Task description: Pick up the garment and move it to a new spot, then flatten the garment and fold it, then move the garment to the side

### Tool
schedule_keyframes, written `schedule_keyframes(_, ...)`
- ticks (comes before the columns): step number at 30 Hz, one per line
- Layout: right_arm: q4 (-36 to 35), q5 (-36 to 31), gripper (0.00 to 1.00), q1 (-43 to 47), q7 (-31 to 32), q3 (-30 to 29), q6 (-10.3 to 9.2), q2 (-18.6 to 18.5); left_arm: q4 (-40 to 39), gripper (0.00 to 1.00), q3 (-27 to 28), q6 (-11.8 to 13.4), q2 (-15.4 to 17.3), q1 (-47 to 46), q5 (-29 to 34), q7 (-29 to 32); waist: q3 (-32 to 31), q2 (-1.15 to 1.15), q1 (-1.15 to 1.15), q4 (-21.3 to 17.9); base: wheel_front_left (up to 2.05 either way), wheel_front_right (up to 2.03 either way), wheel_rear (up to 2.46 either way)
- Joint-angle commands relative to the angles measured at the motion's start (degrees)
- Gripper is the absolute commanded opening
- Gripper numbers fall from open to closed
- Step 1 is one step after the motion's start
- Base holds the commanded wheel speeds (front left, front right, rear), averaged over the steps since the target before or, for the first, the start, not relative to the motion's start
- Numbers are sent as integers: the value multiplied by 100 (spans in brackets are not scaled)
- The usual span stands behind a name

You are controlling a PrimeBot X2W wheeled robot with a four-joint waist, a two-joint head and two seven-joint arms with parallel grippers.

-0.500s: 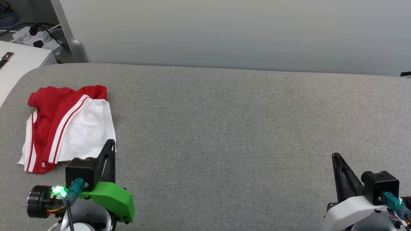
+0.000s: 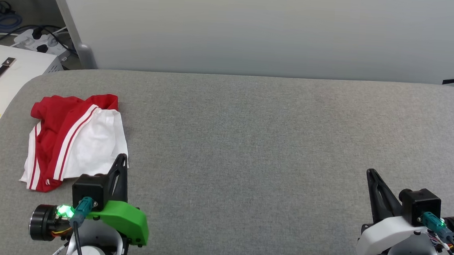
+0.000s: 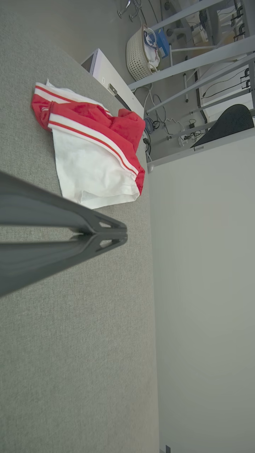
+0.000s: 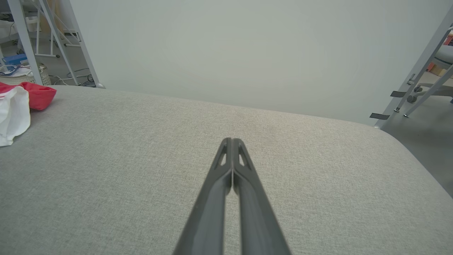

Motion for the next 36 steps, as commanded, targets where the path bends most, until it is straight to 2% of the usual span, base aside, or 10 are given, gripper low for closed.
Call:
schedule_keyframes(1,-24,-55,0,48,17,-9,-3,8,-13,0,6,24,-25,68,57,-4,0,0,0,0,0,0,0)
schedule_keyframes(6,-24,-55,0,48,17,-9,-3,8,-13,0,6,24,-25,68,57,-4,0,0,0,0,0,0,0)
schedule_keyframes(7,0,0,100,1,0,0,0,0,0,100,1,0,0,0,0,0,0,0,0,0,0,0,0)
schedule_keyframes(36,65,242,100,17,-298,-103,-1,2,235,100,-19,-23,-4,13,-252,-302,27,0,0,3,0,0,0)
